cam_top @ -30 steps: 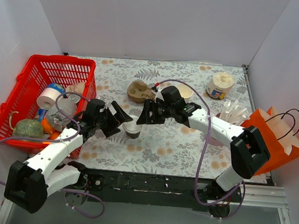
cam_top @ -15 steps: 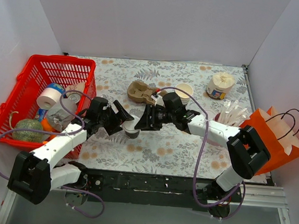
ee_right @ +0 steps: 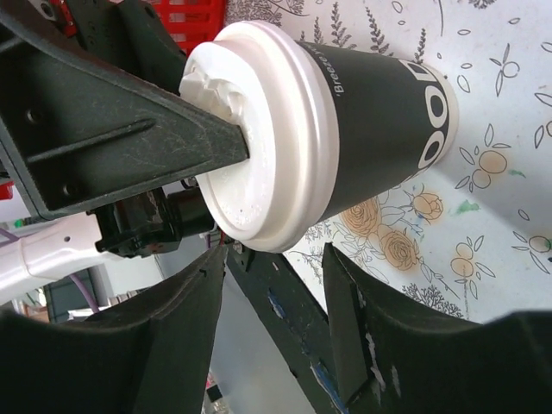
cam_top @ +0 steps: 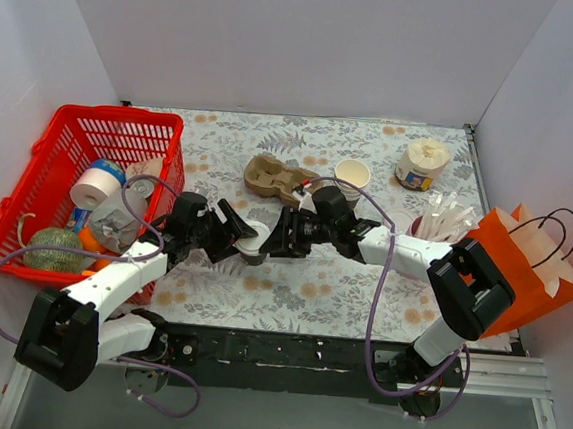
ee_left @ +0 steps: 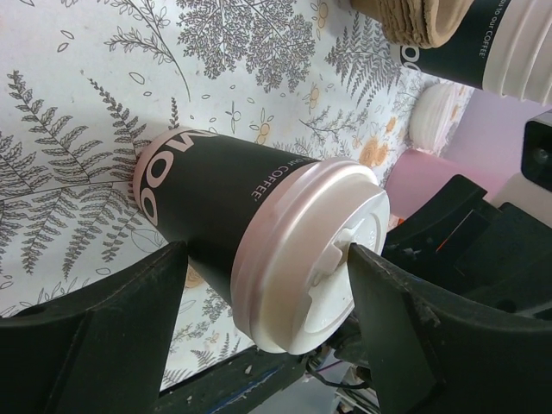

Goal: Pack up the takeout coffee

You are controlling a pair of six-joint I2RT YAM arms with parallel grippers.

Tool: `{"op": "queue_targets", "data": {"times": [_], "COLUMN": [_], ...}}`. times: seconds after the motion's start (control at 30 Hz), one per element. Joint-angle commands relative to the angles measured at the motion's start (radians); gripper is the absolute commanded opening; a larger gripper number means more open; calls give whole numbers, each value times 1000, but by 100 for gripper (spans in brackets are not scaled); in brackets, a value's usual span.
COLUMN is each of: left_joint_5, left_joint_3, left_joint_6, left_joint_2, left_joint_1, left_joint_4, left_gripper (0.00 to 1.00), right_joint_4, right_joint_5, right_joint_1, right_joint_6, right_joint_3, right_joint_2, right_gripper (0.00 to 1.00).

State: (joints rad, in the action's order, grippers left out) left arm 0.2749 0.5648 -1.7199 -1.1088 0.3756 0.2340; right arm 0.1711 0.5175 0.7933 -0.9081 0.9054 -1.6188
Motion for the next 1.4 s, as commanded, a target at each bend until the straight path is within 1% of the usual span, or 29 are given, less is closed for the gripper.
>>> {"op": "queue_targets", "data": {"times": [0.0, 0.2, 0.23, 0.4, 0.43, 0.57, 0.63, 0.77, 0.87, 0.93, 1.07, 1.13, 1.2, 1.33, 1.37], "left_joint_5": [12, 12, 14, 21, 24, 24, 27, 35, 40, 41, 43, 47, 49, 56, 56], "left_joint_3": [-49, -60, -65, -72, -71, -71, -71, -71, -68, -66, -68, -68, -65, -60, -60], "left_joint_6": [-47, -67, -70, -78, -79, -81, -81, -81, -78, -78, -73, -70, -67, -66, -64], "left_joint_2": [12, 12, 12, 13, 12, 7, 0, -17, -23, -26, -34, -37, -49, -65, -66], "left_joint_1": [-3, -3, -3, -1, -1, -1, -1, -1, -1, -3, -1, -1, -3, -1, -3], "left_joint_4": [10, 2, 4, -2, -4, -2, -2, -5, -5, -5, -5, -5, -5, -5, -5], "left_gripper": [72, 70, 70, 68, 68, 68, 68, 67, 67, 67, 67, 67, 67, 67, 67], "right_joint_4": [105, 188, 200, 203, 205, 209, 211, 209, 217, 228, 211, 170, 133, 81, 68], "right_joint_5": [-36, -31, -33, -48, -48, -57, -79, -108, -122, -119, -132, -151, -171, -195, -201], "right_joint_1": [15, 23, 23, 24, 24, 26, 26, 26, 26, 26, 26, 26, 27, 27, 26], "right_joint_6": [-57, -116, -135, -143, -143, -132, -121, -106, -104, -95, -87, -72, -57, -31, -25], "right_joint_3": [-17, -36, -49, -62, -63, -86, -102, -112, -117, -118, -126, -123, -106, -89, -86], "right_joint_2": [5, -7, -7, -16, -19, -12, -4, -9, -15, -23, -29, -33, -36, -50, -55], "right_gripper": [56, 56, 55, 53, 50, 48, 43, 41, 36, 29, 26, 17, 14, 1, 1]}}
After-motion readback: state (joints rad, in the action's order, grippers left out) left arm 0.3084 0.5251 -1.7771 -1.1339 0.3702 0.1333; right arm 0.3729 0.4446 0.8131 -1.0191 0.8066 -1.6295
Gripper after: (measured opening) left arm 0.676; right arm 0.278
